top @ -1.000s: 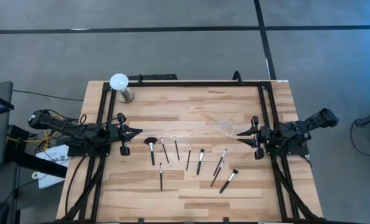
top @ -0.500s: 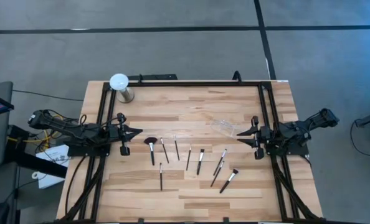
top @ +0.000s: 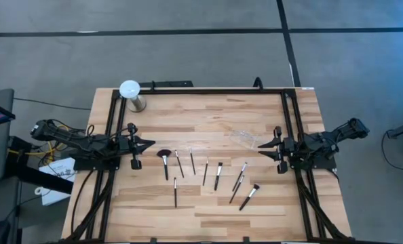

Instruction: Pick & Place Makeup Supplies

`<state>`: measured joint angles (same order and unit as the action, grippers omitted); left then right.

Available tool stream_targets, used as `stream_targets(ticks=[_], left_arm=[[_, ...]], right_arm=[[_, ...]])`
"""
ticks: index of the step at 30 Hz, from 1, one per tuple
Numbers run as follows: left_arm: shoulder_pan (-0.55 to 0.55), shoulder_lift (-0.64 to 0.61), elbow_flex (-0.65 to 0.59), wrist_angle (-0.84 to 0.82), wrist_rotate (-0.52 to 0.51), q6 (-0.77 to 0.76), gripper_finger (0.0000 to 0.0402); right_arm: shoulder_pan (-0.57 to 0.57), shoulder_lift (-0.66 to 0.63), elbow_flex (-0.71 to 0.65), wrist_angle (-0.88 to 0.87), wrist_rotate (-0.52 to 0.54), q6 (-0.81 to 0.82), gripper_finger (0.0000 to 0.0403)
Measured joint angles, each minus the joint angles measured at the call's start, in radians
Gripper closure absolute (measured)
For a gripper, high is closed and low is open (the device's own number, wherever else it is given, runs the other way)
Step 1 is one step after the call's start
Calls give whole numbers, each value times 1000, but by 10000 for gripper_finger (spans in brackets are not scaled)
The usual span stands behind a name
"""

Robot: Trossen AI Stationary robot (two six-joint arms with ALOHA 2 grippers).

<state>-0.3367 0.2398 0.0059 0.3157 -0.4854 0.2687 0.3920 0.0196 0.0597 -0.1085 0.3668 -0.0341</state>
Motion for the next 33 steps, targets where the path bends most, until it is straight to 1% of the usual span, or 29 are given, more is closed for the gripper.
stream_targets(ticks=[28,30,33], left_arm=[[0,0,0,2,0,12,394],[0,0,0,15,1,5,394],[0,0,0,47,2,-51,394]], right_arm=[[0,0,0,0,0,0,321],[0,0,0,0,0,0,321],[0,0,0,0,0,0,321]])
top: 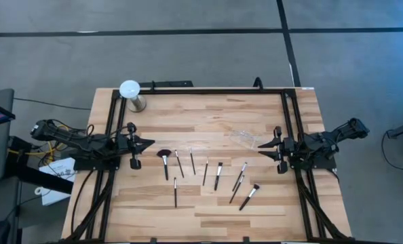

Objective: Pick & Place Makeup Supplies
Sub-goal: Put the black makeup brush into the transparent organizer

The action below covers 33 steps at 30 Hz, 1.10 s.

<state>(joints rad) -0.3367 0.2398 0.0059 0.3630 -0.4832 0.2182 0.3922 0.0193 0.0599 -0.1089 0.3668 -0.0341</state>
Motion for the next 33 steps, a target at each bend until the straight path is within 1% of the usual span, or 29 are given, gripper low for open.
stream_targets(ticks=[3,6,10,14,18,22,25,27,30,33], left_arm=[[0,0,0,61,0,-36,394],[0,0,0,164,12,-43,394],[0,0,0,235,28,-44,394],[0,10,0,262,-43,-78,394],[0,75,0,259,-151,-104,378],[2,165,0,260,-215,-134,344],[24,233,0,262,-241,-187,317],[44,277,0,264,-250,-252,303],[80,342,0,265,-251,-372,289],[108,399,0,267,-253,-460,283]], right_arm=[[0,0,0,0,0,0,321],[0,0,0,0,0,0,321],[0,0,0,0,0,0,321],[0,0,0,0,0,0,321],[0,0,0,0,0,0,321],[0,0,0,0,0,0,321],[0,0,0,0,0,0,321],[0,0,0,0,0,0,321],[0,0,0,0,0,0,321],[0,0,0,0,0,0,321]])
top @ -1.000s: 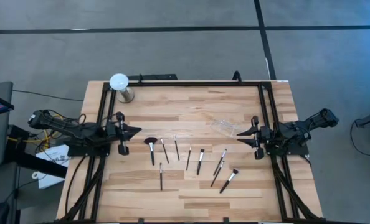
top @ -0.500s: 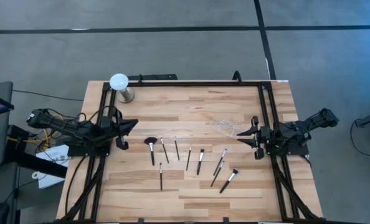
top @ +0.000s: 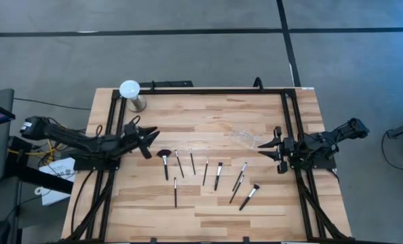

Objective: Pick & Place Makeup Supplies
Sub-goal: Put the black makeup brush into the transparent organizer

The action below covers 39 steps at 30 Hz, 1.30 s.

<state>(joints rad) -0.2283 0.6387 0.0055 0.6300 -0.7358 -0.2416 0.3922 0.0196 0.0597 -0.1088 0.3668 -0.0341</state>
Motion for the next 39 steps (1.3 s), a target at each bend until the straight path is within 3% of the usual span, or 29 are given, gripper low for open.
stream_targets(ticks=[15,29,34,39], left_arm=[[76,172,0,0,-5,-161,284],[76,182,0,-1,-3,-156,284],[76,182,0,-1,71,-132,284],[76,182,0,-1,102,-132,284]], right_arm=[[0,0,0,0,0,0,321],[-1,0,0,3,1,0,321],[-1,0,-1,12,2,0,321],[-2,-1,-4,94,2,134,321]])
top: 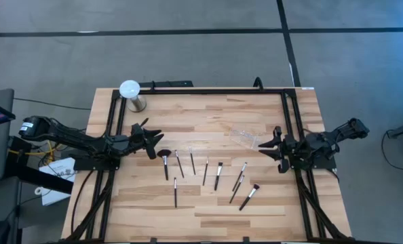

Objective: Pick & Place Makeup Supplies
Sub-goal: Put the black makeup brush into the transparent organizer

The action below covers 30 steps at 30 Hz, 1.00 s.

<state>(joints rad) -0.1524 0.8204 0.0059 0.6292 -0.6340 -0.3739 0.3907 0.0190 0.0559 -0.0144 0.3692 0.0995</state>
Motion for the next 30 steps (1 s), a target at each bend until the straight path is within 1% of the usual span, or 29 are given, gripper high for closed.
stream_targets(ticks=[6,9,12,15,17,21,25,27,30], left_arm=[[0,0,0,0,37,-33,284],[0,0,0,0,41,-33,284],[0,0,0,0,41,-34,284],[0,0,0,0,41,-34,284],[0,0,0,0,40,-34,284],[0,0,0,0,40,-34,284],[0,0,0,0,36,-27,284],[0,0,0,0,36,-26,284],[1,0,0,3,36,-25,284]], right_arm=[[-18,1,1,203,0,-78,321],[-20,0,2,318,0,-70,321],[-20,1,2,373,-1,-26,321],[-20,1,3,375,-1,30,321],[-20,0,3,374,-1,38,321],[-20,0,3,359,16,-35,321],[-20,2,3,305,26,-100,321],[-20,17,3,319,-5,-62,321],[-20,56,4,336,-110,-47,321]])
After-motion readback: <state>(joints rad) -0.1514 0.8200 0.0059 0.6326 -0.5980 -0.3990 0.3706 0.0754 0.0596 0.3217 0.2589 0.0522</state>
